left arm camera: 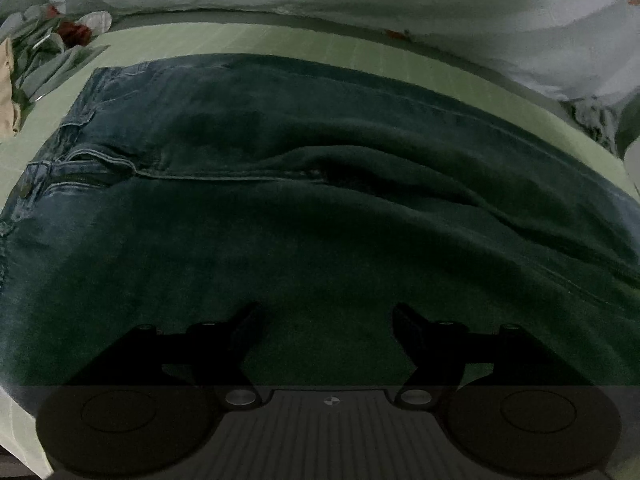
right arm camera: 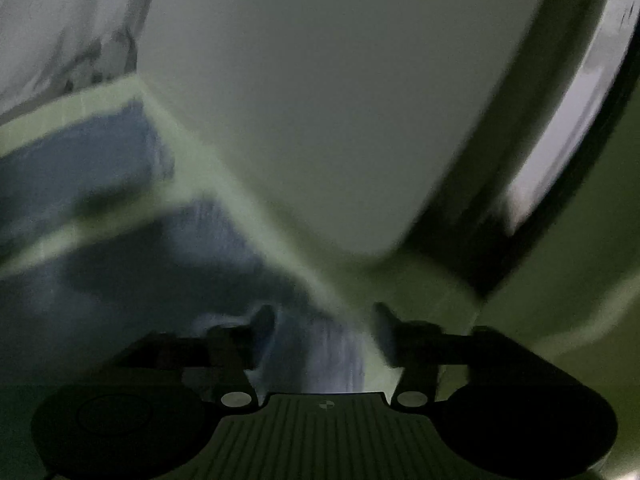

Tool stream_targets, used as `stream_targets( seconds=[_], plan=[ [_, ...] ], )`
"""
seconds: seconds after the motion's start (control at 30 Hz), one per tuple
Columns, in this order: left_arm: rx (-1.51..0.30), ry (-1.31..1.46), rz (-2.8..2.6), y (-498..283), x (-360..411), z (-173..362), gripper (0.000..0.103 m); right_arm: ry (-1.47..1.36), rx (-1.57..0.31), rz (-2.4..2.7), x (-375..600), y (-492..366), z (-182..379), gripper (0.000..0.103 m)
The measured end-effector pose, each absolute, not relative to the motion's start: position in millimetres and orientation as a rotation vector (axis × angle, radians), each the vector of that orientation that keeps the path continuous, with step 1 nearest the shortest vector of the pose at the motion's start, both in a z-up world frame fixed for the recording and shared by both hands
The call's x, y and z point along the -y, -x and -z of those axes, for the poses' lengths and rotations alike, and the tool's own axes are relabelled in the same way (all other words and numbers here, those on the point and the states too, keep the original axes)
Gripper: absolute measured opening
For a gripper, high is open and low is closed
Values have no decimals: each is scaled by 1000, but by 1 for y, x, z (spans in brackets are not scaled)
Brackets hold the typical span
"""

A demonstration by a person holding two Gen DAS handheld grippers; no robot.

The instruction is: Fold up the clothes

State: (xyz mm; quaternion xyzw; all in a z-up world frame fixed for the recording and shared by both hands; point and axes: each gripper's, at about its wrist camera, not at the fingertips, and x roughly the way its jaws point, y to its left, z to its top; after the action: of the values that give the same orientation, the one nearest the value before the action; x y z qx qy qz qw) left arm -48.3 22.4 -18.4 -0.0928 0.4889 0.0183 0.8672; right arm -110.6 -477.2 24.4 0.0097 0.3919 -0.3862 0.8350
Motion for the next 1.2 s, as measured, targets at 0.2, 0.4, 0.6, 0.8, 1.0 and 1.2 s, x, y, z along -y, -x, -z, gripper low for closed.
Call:
stream_targets(
  seconds=[0.2, 0.4, 0.6, 0.8, 1.0, 1.2],
  plan=[
    [-1015, 171, -8, 35, -11, 10, 78, 30, -770, 579, 480, 32, -36, 92],
    [-991, 244, -42, 9, -9, 2, 78, 14, -722, 411, 487, -44, -38, 100],
    [-994, 193, -61, -34, 5, 2, 79, -94, -783, 390, 515, -108, -7, 100],
    [-998, 159, -52, -65, 22, 10, 79, -205, -797, 367, 537, -129, 25, 100],
    [-1031, 108, -45, -79, 37, 16, 79, -250, -788, 355, 561, -160, 41, 95],
    [-1040, 105, -25, -75, 26, 14, 79, -228, -787, 305, 559, -185, 37, 19]
  ],
)
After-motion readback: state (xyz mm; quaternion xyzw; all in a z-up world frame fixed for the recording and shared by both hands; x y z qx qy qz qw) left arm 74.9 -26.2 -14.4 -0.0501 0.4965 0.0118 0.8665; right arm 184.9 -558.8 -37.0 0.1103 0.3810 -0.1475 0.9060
